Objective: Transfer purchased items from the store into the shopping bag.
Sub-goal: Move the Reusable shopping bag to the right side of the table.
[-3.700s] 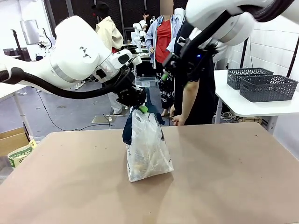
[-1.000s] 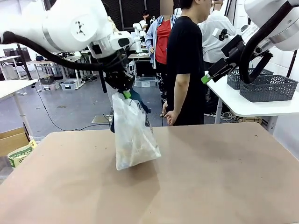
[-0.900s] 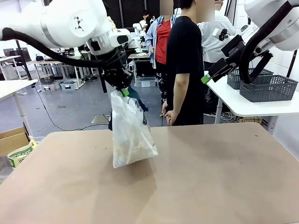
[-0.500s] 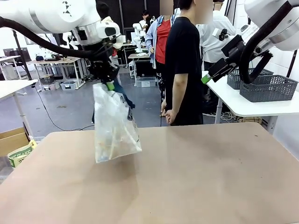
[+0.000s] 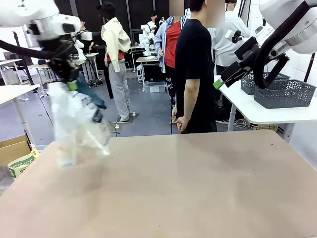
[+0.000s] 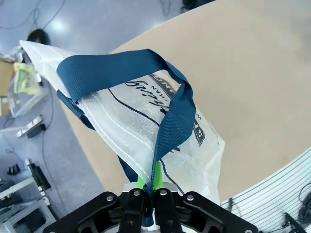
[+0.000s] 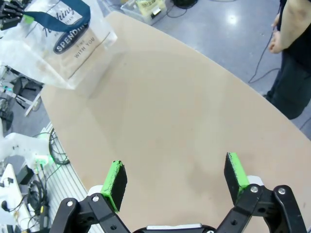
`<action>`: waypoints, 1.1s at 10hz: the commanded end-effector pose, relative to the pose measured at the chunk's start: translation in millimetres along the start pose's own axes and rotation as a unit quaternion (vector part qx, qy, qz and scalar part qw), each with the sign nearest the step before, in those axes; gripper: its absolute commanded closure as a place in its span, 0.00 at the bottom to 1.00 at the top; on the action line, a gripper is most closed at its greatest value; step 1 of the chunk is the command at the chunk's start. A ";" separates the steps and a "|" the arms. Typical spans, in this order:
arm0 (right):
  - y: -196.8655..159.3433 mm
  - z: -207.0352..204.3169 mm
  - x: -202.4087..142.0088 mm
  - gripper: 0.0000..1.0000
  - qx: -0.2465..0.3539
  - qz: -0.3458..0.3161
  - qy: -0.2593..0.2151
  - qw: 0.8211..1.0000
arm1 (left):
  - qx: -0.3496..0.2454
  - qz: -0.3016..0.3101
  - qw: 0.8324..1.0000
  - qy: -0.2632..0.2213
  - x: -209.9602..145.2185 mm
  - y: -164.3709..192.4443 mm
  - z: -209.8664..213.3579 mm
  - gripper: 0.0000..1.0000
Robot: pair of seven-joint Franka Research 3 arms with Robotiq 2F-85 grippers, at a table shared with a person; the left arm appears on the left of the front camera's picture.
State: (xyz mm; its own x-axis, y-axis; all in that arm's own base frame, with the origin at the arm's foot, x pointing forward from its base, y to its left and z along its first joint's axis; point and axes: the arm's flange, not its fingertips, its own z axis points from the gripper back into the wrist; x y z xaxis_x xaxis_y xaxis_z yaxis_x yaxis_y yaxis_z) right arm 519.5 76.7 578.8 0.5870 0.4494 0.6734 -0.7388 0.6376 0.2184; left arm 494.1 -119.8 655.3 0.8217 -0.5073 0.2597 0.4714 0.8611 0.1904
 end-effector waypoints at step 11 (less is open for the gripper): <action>0.5 0.2 1.0 0.00 -0.009 0.002 0.006 1.000 | 0.047 -0.088 0.995 -0.016 -42.8 59.4 -64.8 1.00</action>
State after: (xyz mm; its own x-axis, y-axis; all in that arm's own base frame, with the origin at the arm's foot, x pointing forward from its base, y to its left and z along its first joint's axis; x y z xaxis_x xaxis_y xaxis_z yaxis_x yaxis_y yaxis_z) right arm 519.4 76.8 578.8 0.5868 0.4496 0.6735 -0.7389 0.6375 0.2181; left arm 503.1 -53.2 590.6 0.7591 -0.6165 0.2091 0.5606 0.7823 0.2716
